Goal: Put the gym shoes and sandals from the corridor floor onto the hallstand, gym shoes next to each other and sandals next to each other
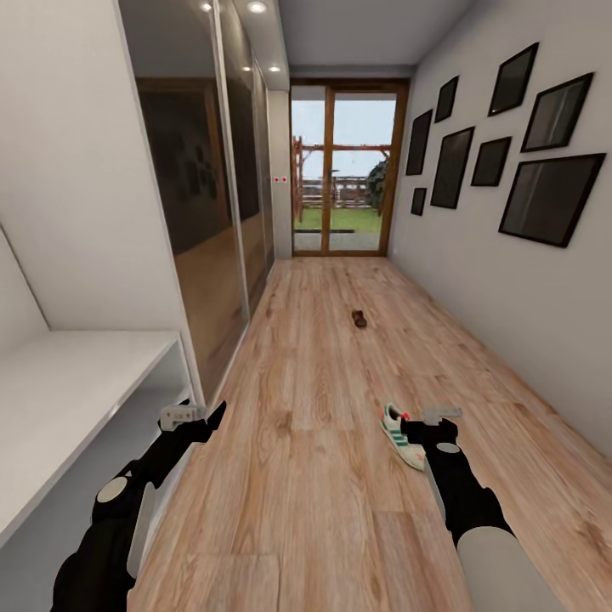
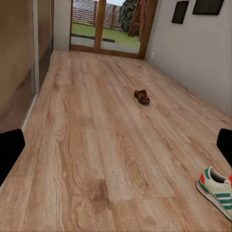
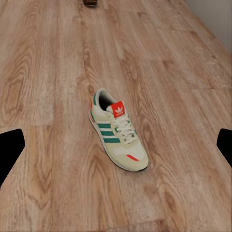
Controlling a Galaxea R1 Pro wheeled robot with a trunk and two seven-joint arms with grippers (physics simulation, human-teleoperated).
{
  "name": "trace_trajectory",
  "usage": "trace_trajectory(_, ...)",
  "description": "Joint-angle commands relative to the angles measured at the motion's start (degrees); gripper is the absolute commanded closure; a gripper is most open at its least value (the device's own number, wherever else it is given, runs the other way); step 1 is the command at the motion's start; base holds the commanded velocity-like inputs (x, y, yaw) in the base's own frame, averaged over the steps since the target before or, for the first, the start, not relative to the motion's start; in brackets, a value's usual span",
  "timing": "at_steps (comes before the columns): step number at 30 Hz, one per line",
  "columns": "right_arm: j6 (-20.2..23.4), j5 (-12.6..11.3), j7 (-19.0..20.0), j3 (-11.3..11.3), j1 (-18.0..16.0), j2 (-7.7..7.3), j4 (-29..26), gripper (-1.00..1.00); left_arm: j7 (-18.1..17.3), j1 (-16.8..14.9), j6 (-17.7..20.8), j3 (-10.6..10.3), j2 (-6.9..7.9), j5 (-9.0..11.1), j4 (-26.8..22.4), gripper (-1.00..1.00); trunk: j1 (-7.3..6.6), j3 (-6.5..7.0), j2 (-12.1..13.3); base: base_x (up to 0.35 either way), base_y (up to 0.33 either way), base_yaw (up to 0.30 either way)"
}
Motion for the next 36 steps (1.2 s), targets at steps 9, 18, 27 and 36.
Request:
trace_trajectory(9,0.3,0.5,0.0,-0.1,0.0,0.06,-0.1,-1.0,-0.4,-0.1,0.3,0.2,-0.08,-0.3,-0.1,-1.0,0.02,-0.06,0.0,0.336,0.0,0.0)
trace_trajectory(18,0.3,0.5,0.0,-0.1,0.0,0.06,-0.1,-1.0,-0.4,-0.1,0.3,0.2,-0.08,-0.3,-0.1,-1.0,0.02,-0.06,0.0,0.344,0.0,0.0)
trace_trajectory(27,0.3,0.5,0.0,-0.1,0.0,0.06,-0.1,-1.0,-0.5,-0.1,0.3,0.2,-0.08,-0.3,-0.1,-1.0,0.02,-0.06,0.0,0.344,0.0,0.0)
trace_trajectory(36,0.3,0.5,0.0,-0.1,0.0,0.06,-0.1,-1.0,-0.5,-0.1,0.3,0.2,-0.08,-0.3,-0.1,-1.0,0.02,-0.06,0.0,0.345,0.0,0.0)
